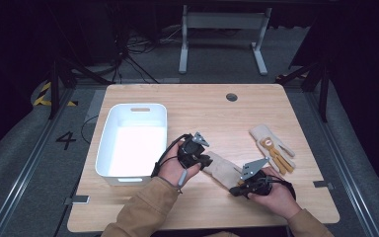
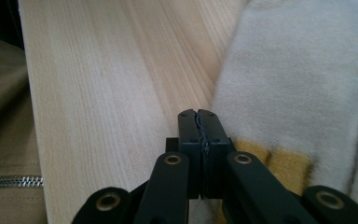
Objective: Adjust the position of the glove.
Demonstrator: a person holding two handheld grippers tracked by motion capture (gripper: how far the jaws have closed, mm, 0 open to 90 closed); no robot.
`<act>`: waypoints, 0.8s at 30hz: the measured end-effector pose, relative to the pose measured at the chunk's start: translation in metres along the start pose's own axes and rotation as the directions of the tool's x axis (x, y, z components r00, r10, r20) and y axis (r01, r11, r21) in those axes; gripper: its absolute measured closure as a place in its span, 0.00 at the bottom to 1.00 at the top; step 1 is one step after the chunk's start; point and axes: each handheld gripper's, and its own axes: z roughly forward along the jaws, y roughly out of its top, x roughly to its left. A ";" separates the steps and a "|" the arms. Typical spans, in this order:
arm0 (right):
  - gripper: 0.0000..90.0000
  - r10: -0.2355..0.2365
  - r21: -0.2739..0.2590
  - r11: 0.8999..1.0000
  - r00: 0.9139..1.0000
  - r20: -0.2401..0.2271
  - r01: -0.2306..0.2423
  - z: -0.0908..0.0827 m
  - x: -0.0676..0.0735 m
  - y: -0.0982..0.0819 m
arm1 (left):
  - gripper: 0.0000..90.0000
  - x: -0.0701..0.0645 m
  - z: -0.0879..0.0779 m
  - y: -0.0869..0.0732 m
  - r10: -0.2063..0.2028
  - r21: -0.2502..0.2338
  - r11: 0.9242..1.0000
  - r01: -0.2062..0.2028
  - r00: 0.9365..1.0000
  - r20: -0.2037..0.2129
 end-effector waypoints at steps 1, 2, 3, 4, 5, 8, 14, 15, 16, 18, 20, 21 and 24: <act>1.00 0.004 -0.002 1.000 1.000 0.003 -0.004 -0.001 -0.001 -0.001 | 0.89 0.000 0.000 0.000 -0.003 -0.003 1.000 0.003 1.000 0.002; 1.00 0.008 -0.003 1.000 1.000 0.007 -0.008 -0.001 -0.003 -0.002 | 0.89 0.000 0.000 0.000 -0.006 -0.006 1.000 0.006 1.000 0.002; 1.00 0.013 -0.002 1.000 1.000 0.011 -0.013 -0.002 -0.004 -0.002 | 0.89 0.001 0.000 0.000 -0.006 -0.005 1.000 0.006 1.000 0.001; 1.00 0.013 -0.003 1.000 1.000 0.017 -0.013 -0.002 -0.006 -0.003 | 0.89 0.001 -0.001 0.000 -0.004 -0.003 1.000 0.004 1.000 0.001; 1.00 0.019 -0.003 1.000 1.000 0.022 -0.018 -0.003 -0.007 -0.004 | 0.89 0.001 -0.001 0.000 -0.004 -0.003 1.000 0.004 1.000 0.001; 1.00 0.037 -0.007 0.999 0.998 0.042 -0.037 -0.007 -0.011 -0.007 | 0.88 0.002 -0.002 -0.001 -0.013 -0.014 1.000 0.013 1.000 0.001; 1.00 0.079 -0.022 0.997 0.994 0.078 -0.077 -0.013 -0.022 -0.013 | 0.84 0.003 -0.003 -0.002 -0.006 -0.013 1.000 0.007 0.999 0.033; 1.00 0.087 -0.025 0.996 0.993 0.084 -0.085 -0.014 -0.024 -0.014 | 0.84 0.003 -0.003 -0.002 -0.004 -0.012 1.000 0.004 0.999 0.038; 1.00 0.099 -0.028 0.995 0.991 0.095 -0.097 -0.015 -0.025 -0.016 | 0.84 0.003 -0.003 -0.002 0.000 -0.009 1.000 0.001 0.999 0.045; 1.00 0.106 -0.034 0.994 0.987 0.118 -0.102 -0.017 -0.028 -0.017 | 0.83 0.003 -0.003 -0.003 0.002 -0.010 1.000 -0.001 0.999 0.053; 1.00 0.113 -0.036 0.993 0.982 0.151 -0.109 -0.019 -0.030 -0.018 | 0.83 0.003 -0.003 -0.003 0.002 -0.008 1.000 -0.002 0.998 0.056; 1.00 0.111 -0.037 0.994 0.981 0.162 -0.106 -0.019 -0.031 -0.018 | 0.83 0.003 -0.002 -0.003 0.002 -0.008 1.000 -0.001 0.998 0.057; 1.00 0.115 -0.035 0.993 0.975 0.189 -0.110 -0.020 -0.033 -0.019 | 0.83 0.003 -0.002 -0.003 0.004 -0.005 1.000 -0.004 0.998 0.060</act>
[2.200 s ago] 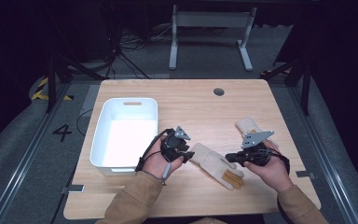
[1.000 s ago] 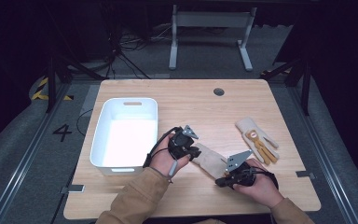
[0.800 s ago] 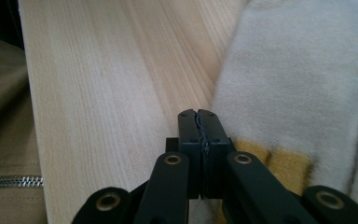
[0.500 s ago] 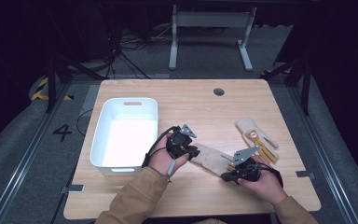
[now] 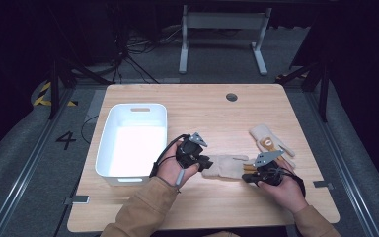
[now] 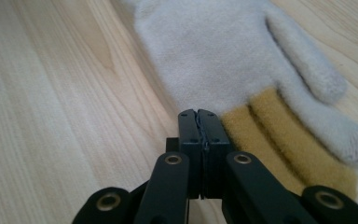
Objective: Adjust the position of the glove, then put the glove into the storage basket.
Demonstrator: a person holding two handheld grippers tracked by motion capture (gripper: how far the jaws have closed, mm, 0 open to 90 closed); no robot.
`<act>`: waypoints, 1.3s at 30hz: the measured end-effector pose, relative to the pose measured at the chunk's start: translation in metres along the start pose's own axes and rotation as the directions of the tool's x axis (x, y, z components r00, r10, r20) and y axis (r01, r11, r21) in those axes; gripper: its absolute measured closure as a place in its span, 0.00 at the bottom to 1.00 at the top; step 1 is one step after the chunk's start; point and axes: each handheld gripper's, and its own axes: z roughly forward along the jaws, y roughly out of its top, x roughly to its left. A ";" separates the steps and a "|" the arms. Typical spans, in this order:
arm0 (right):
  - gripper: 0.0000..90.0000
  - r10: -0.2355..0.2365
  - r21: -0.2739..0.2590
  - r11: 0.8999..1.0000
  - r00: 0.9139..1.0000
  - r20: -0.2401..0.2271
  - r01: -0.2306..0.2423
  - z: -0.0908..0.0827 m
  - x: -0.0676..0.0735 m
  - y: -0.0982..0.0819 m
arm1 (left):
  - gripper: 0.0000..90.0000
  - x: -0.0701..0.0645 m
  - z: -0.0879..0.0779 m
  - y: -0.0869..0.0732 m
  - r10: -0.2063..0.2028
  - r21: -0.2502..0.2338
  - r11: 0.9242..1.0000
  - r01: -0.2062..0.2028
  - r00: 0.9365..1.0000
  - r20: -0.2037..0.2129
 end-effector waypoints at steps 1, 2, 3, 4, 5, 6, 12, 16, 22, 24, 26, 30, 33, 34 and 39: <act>1.00 -0.001 -0.001 1.000 1.000 0.003 0.001 0.000 -0.001 0.000 | 0.83 0.000 0.000 0.000 0.001 0.001 1.000 -0.001 1.000 0.000; 1.00 0.006 -0.004 1.000 1.000 0.012 -0.005 0.000 -0.002 -0.001 | 0.83 0.000 0.000 0.000 0.002 0.002 1.000 -0.002 1.000 0.001; 1.00 0.012 -0.006 1.000 1.000 0.014 -0.012 -0.001 -0.002 -0.001 | 0.83 0.000 0.000 0.000 0.001 0.001 1.000 -0.001 1.000 0.001; 1.00 0.011 -0.007 1.000 1.000 0.018 -0.011 -0.001 -0.003 -0.002 | 0.82 0.000 0.000 0.000 0.000 0.001 1.000 0.000 1.000 0.001; 1.00 0.014 -0.009 1.000 1.000 0.025 -0.014 -0.001 -0.004 -0.002 | 0.82 0.000 0.000 0.000 -0.002 0.001 1.000 0.002 1.000 0.000; 1.00 0.018 -0.009 1.000 0.999 0.032 -0.017 -0.001 -0.004 -0.002 | 0.82 0.000 0.000 0.000 -0.004 0.000 1.000 0.004 1.000 0.002; 1.00 0.023 -0.020 1.000 0.999 0.023 -0.023 -0.005 -0.005 -0.002 | 0.80 0.001 -0.001 0.000 -0.003 -0.002 1.000 0.003 1.000 0.003; 0.96 0.033 -0.050 0.998 0.999 0.020 -0.032 -0.009 -0.004 0.000 | 0.77 0.001 -0.003 -0.001 -0.009 -0.007 1.000 0.009 1.000 0.009; 0.92 0.052 -0.096 0.994 0.998 0.042 -0.048 -0.018 -0.007 0.001 | 0.76 0.002 -0.004 -0.001 -0.011 -0.010 1.000 0.011 1.000 0.013; 0.91 0.064 -0.113 0.992 0.997 0.050 -0.058 -0.021 -0.009 0.000 | 0.76 0.002 -0.005 -0.001 -0.011 -0.007 1.000 0.011 1.000 0.013; 0.91 0.073 -0.127 0.990 0.996 0.059 -0.066 -0.024 -0.011 0.000 | 0.76 0.002 -0.005 -0.001 -0.010 -0.006 1.000 0.010 1.000 0.013; 0.89 0.081 -0.149 0.986 0.994 0.071 -0.069 -0.030 -0.013 0.000 | 0.75 0.002 -0.004 -0.001 -0.010 -0.008 1.000 0.010 1.000 0.011; 0.89 0.086 -0.161 0.984 0.993 0.078 -0.072 -0.032 -0.014 0.000 | 0.75 0.001 -0.004 -0.001 -0.008 -0.007 1.000 0.008 1.000 0.013; 0.88 0.096 -0.172 0.982 0.992 0.087 -0.080 -0.036 -0.017 -0.001 | 0.75 0.001 -0.004 -0.001 -0.009 -0.006 1.000 0.009 1.000 0.018; 0.86 0.132 -0.209 0.972 0.985 0.109 -0.107 -0.046 -0.025 -0.003 | 0.75 0.001 -0.005 -0.002 -0.009 -0.004 1.000 0.009 1.000 0.019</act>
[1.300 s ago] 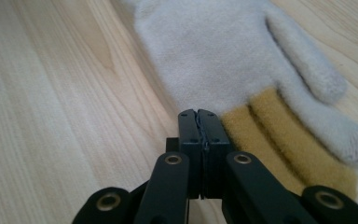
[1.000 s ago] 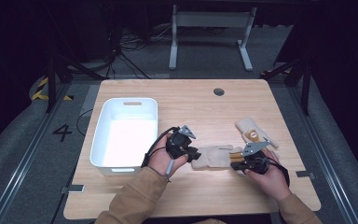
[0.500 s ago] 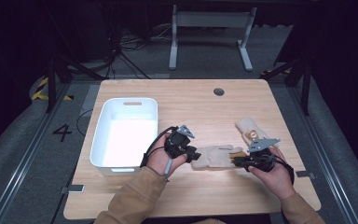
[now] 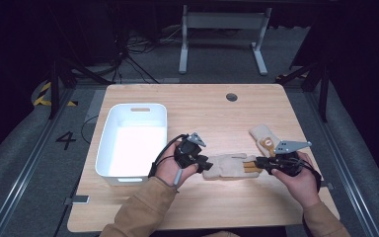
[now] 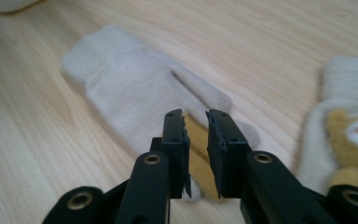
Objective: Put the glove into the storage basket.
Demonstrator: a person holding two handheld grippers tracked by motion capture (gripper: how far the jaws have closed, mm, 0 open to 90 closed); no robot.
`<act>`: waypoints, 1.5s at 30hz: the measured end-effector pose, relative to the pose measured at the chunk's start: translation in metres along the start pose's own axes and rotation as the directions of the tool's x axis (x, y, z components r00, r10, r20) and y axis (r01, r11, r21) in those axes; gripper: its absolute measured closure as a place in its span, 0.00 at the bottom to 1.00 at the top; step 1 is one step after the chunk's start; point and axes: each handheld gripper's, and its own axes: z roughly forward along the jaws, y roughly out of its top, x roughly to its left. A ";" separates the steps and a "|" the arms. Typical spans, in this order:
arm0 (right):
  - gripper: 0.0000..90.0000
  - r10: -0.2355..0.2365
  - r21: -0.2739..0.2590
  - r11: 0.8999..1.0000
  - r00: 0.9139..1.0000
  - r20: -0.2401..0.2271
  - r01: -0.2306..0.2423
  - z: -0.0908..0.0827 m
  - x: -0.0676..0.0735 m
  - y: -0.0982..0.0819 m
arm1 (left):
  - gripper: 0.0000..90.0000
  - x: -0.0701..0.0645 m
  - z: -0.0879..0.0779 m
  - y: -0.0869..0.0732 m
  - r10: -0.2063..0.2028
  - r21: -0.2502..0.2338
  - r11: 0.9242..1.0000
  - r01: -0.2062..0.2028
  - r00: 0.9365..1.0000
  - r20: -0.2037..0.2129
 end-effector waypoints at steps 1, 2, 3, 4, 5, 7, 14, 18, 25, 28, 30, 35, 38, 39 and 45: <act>0.85 0.007 -0.007 1.000 1.000 0.006 -0.007 -0.001 -0.002 0.000 | 0.74 0.000 0.000 -0.001 -0.003 0.000 1.000 0.003 1.000 -0.003; 0.83 0.012 -0.010 1.000 1.000 0.009 -0.012 -0.002 -0.004 -0.001 | 0.74 0.000 0.000 -0.001 -0.003 0.000 1.000 0.003 1.000 -0.003; 0.83 0.014 -0.015 1.000 1.000 0.015 -0.014 -0.001 -0.006 -0.002 | 0.74 0.000 -0.001 -0.002 -0.006 0.002 1.000 0.006 1.000 -0.006; 0.83 0.014 -0.015 1.000 1.000 0.015 -0.014 -0.001 -0.006 -0.002 | 0.74 0.000 -0.001 -0.002 -0.006 0.002 1.000 0.006 1.000 -0.006; 0.82 0.020 -0.017 1.000 0.999 0.026 -0.019 0.000 -0.010 -0.002 | 0.74 0.000 -0.003 -0.003 -0.008 -0.003 1.000 0.008 1.000 -0.007; 0.80 0.030 -0.031 0.999 0.998 0.049 -0.028 -0.001 -0.014 -0.002 | 0.74 0.000 -0.004 -0.005 -0.010 -0.003 1.000 0.010 1.000 -0.008; 0.71 0.062 -0.061 0.997 0.991 0.116 -0.055 -0.002 -0.038 -0.005 | 0.73 0.001 -0.009 -0.012 -0.026 -0.007 1.000 0.026 0.999 -0.022; 0.68 0.075 -0.066 0.996 0.986 0.146 -0.066 -0.001 -0.047 -0.008 | 0.72 0.002 -0.010 -0.013 -0.029 -0.006 1.000 0.029 0.999 -0.025; 0.58 0.104 -0.056 0.994 0.973 0.208 -0.094 0.007 -0.065 -0.017 | 0.72 0.004 -0.011 -0.019 -0.051 -0.003 0.999 0.051 0.998 -0.031; 0.55 0.111 -0.043 0.994 0.969 0.221 -0.104 0.011 -0.070 -0.020 | 0.71 0.005 -0.011 -0.020 -0.051 0.000 0.999 0.051 0.998 -0.030; 0.53 0.118 -0.039 0.993 0.966 0.230 -0.112 0.013 -0.073 -0.023 | 0.71 0.005 -0.010 -0.020 -0.052 0.002 0.999 0.052 0.998 -0.029; 0.52 0.120 -0.011 0.993 0.964 0.236 -0.121 0.017 -0.075 -0.027 | 0.71 0.004 -0.010 -0.021 -0.055 0.002 0.998 0.055 0.998 -0.032; 0.52 0.122 0.006 0.992 0.963 0.239 -0.127 0.021 -0.076 -0.029 | 0.71 0.005 -0.010 -0.021 -0.057 0.001 0.998 0.057 0.998 -0.031; 0.52 0.119 0.012 0.992 0.963 0.242 -0.126 0.022 -0.076 -0.029 | 0.70 0.005 -0.010 -0.021 -0.057 0.000 0.998 0.057 0.998 -0.030; 0.54 0.125 0.035 0.990 0.958 0.257 -0.139 0.024 -0.076 -0.030 | 0.70 0.005 -0.009 -0.022 -0.058 0.003 0.998 0.058 0.998 -0.032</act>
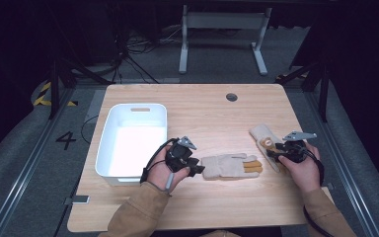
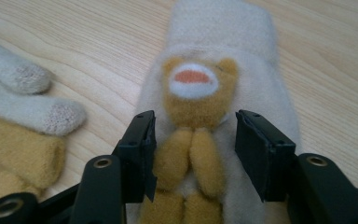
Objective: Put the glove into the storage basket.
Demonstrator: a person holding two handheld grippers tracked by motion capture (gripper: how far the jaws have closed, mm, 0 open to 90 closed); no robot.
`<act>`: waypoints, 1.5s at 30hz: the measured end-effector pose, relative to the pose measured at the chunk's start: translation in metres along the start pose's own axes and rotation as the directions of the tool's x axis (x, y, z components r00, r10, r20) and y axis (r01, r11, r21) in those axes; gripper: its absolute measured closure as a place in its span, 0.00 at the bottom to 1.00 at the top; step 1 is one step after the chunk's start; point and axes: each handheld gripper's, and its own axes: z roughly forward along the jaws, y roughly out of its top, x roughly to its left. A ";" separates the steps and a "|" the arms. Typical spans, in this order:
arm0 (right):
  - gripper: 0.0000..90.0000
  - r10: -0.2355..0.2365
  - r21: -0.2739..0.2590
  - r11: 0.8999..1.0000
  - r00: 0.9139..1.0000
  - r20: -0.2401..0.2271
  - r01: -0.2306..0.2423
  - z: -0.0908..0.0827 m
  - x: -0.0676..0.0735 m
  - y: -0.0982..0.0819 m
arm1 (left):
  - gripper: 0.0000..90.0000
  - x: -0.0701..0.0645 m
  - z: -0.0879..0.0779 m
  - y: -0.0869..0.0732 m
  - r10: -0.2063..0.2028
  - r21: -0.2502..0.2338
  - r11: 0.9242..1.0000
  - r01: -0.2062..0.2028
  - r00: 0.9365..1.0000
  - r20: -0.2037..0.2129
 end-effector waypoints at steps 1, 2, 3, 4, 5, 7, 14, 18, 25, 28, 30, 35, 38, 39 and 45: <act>0.55 0.003 0.004 1.000 1.000 0.002 -0.003 0.001 0.000 0.000 | 0.70 0.000 0.000 0.000 0.000 0.000 1.000 0.000 1.000 0.000; 0.56 0.006 0.006 1.000 1.000 0.001 -0.006 0.001 0.000 0.000 | 0.70 0.000 0.001 0.000 0.000 0.000 1.000 0.000 1.000 0.000; 0.57 0.006 0.009 1.000 1.000 -0.002 -0.006 0.001 0.000 0.000 | 0.70 0.000 0.001 0.000 0.000 0.001 1.000 0.000 1.000 0.000; 0.60 0.010 0.011 1.000 1.000 -0.004 -0.010 0.002 0.000 0.000 | 0.70 0.000 0.001 0.000 0.001 0.003 1.000 -0.001 1.000 0.003; 0.62 0.015 0.015 1.000 1.000 -0.007 -0.014 0.002 0.000 0.000 | 0.70 0.000 0.002 0.000 0.002 0.005 1.000 -0.003 1.000 0.002; 0.65 0.020 0.018 1.000 1.000 -0.009 -0.020 0.002 0.001 0.001 | 0.70 0.000 0.002 0.000 0.002 0.006 1.000 -0.002 1.000 0.002; 0.86 0.043 0.053 0.998 0.999 -0.003 -0.043 -0.001 0.001 0.005 | 0.70 -0.001 0.004 0.000 0.004 0.009 1.000 -0.004 1.000 0.005; 0.88 0.043 0.048 0.998 0.999 0.001 -0.043 -0.005 0.000 0.007 | 0.70 0.000 0.004 0.000 0.004 0.011 1.000 -0.004 1.000 0.004; 0.89 0.025 0.019 0.999 1.000 0.004 -0.025 -0.018 0.000 0.015 | 0.70 -0.001 0.003 0.000 0.007 0.011 1.000 -0.007 1.000 0.003; 0.90 0.012 0.005 1.000 1.000 0.004 -0.012 -0.025 0.000 0.020 | 0.70 -0.001 0.003 0.000 0.006 0.009 1.000 -0.006 1.000 0.003; 0.90 0.004 0.000 1.000 1.000 0.000 -0.004 -0.028 0.001 0.023 | 0.70 -0.001 0.002 0.000 0.005 0.006 1.000 -0.005 1.000 0.004; 0.90 -0.025 -0.004 1.000 1.000 -0.004 0.025 -0.040 0.000 0.032 | 0.70 0.001 -0.001 -0.001 -0.006 -0.002 1.000 0.006 1.000 0.001; 0.90 -0.049 0.001 0.999 0.999 -0.014 0.049 -0.048 -0.002 0.040 | 0.70 0.000 -0.002 0.000 -0.002 -0.006 1.000 0.003 1.000 0.001; 0.90 -0.058 0.000 0.998 0.998 -0.017 0.058 -0.052 -0.003 0.042 | 0.70 0.000 -0.002 0.000 -0.003 -0.006 1.000 0.003 1.000 0.001; 0.90 -0.088 -0.012 0.996 0.995 -0.044 0.088 -0.065 -0.002 0.054 | 0.70 -0.001 -0.002 0.000 -0.003 -0.009 1.000 0.003 1.000 0.003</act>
